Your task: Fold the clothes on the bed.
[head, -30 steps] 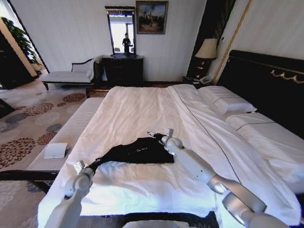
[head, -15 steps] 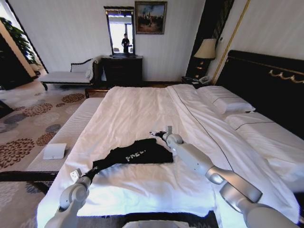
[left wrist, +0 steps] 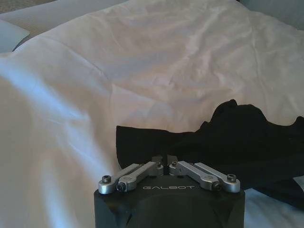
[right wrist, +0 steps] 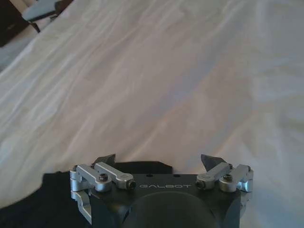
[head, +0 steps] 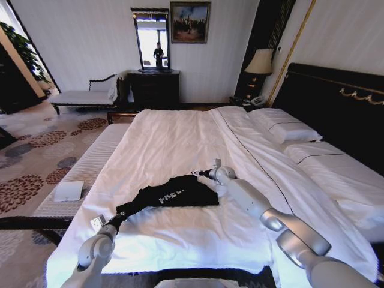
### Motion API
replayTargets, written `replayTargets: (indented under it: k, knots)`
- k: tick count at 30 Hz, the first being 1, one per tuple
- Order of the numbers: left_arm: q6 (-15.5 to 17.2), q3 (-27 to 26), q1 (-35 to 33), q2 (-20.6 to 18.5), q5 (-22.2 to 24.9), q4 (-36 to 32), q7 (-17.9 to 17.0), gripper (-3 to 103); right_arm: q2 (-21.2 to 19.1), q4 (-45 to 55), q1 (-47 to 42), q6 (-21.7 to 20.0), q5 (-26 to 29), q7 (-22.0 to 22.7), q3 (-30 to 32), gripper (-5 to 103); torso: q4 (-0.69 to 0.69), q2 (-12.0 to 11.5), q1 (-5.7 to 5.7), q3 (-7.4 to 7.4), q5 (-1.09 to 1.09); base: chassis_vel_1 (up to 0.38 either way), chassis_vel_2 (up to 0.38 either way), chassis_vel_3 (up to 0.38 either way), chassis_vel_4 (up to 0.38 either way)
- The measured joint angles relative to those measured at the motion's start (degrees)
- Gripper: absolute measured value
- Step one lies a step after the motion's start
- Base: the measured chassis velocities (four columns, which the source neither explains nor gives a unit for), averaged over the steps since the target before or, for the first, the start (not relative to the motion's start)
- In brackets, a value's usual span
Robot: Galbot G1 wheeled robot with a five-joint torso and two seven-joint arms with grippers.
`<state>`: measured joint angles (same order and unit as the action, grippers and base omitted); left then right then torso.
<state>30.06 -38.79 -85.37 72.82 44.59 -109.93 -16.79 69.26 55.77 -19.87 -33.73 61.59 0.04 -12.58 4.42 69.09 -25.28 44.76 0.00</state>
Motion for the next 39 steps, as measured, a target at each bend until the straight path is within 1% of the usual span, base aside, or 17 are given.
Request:
replayTargets:
  k: [4,5,8,9,13,18,19,20,22,23,25,26,32,33,34,36,39]
  knots:
    - [0.0,0.3,0.3,0.2,-0.2,0.0,-0.5,1,2.2,-3.3,1.0,-0.8,-1.6,-4.1,1.6,94,-0.01,0.0,0.0,0.0,0.0,0.0,0.0,0.0,0.0]
    - [0.0,0.3,0.3,0.2,-0.2,0.0,-0.5,1,2.2,-3.3,1.0,-0.8,-1.6,-4.1,1.6,94,-0.01,0.0,0.0,0.0,0.0,0.0,0.0,0.0,0.0]
    - [0.1,0.6,0.6,0.3,-0.2,0.1,-0.7,1,3.4,-5.4,1.6,-2.4,-2.6,-4.9,2.3,79,-0.01,0.0,0.0,0.0,0.0,0.0,0.0,0.0,0.0]
    - [0.1,0.6,0.6,0.3,-0.2,0.1,-0.7,1,3.4,-5.4,1.6,-2.4,-2.6,-4.9,2.3,79,-0.01,0.0,0.0,0.0,0.0,0.0,0.0,0.0,0.0]
    - [0.2,0.7,1.1,0.1,-0.2,0.8,-0.7,1,4.1,-6.9,2.0,-3.9,-4.7,-6.4,2.6,71,-0.01,0.0,0.0,0.0,0.0,0.0,0.0,0.0,0.0]
    - [0.1,0.7,1.2,0.1,-0.1,1.2,-0.6,1,4.3,-8.2,2.7,-4.8,-7.6,-8.5,2.2,78,-0.01,0.0,0.0,0.0,-0.01,0.0,0.0,0.0,0.0]
    - [0.1,0.7,1.2,0.1,0.0,1.3,-0.6,1,4.4,-8.6,2.9,-4.7,-8.3,-9.0,2.0,81,-0.01,0.0,0.0,0.0,0.0,0.0,0.0,0.0,0.0]
    - [0.0,0.7,1.3,0.1,0.0,1.4,-0.5,1,4.4,-8.9,3.0,-4.4,-8.9,-9.4,1.8,81,0.0,0.0,0.0,0.0,0.0,0.0,0.0,0.0,0.0]
    - [-0.1,0.6,1.2,0.1,0.1,1.6,-0.3,1,4.6,-9.8,3.7,-2.4,-11.9,-11.0,1.1,89,0.0,0.0,0.0,0.0,0.0,0.0,0.0,0.0,0.0]
    - [-0.1,0.6,1.2,0.1,0.1,1.6,-0.3,1,4.6,-9.8,3.7,-2.4,-11.9,-11.0,1.1,89,0.0,0.0,0.0,0.0,0.0,0.0,0.0,0.0,0.0]
    - [-0.3,0.4,1.2,-0.1,0.2,1.6,-0.2,1,4.7,-10.6,4.2,-0.9,-15.6,-12.8,0.2,97,0.0,0.0,0.0,0.0,-0.01,0.0,0.0,0.0,0.0]
    - [-0.3,0.3,1.1,-0.2,0.2,1.6,-0.1,1,4.7,-10.9,4.4,-0.3,-17.8,-13.8,-0.2,99,0.0,0.0,0.0,0.0,-0.01,0.0,0.0,0.0,0.0]
    - [-0.4,-0.1,0.9,-0.5,0.4,1.6,0.1,1,5.0,-11.8,5.0,1.2,-25.9,-19.2,-1.6,100,0.0,0.0,0.0,0.0,0.0,0.0,0.0,0.0,0.0]
    - [-0.4,-0.1,0.9,-0.5,0.4,1.6,0.1,1,5.0,-11.8,5.0,1.2,-25.9,-19.2,-1.6,100,0.0,0.0,0.0,0.0,0.0,0.0,0.0,0.0,0.0]
    - [-0.4,-0.2,0.9,-0.6,0.4,1.6,0.1,1,5.1,-12.1,5.0,1.5,-27.0,-20.1,-1.6,103,0.0,0.0,0.0,0.0,0.0,0.0,0.0,0.0,0.0]
    - [-0.5,-0.3,0.9,-0.9,0.7,1.8,0.2,1,5.3,-12.9,5.2,2.9,-29.9,-23.2,-1.6,95,0.0,0.0,0.0,0.0,-0.01,0.0,0.0,0.0,0.0]
    - [-0.5,-0.3,1.0,-1.0,0.8,1.9,0.2,1,5.3,-13.2,5.3,3.2,-30.8,-24.7,-1.6,90,0.0,0.0,0.0,0.0,0.0,0.0,0.0,0.0,0.0]
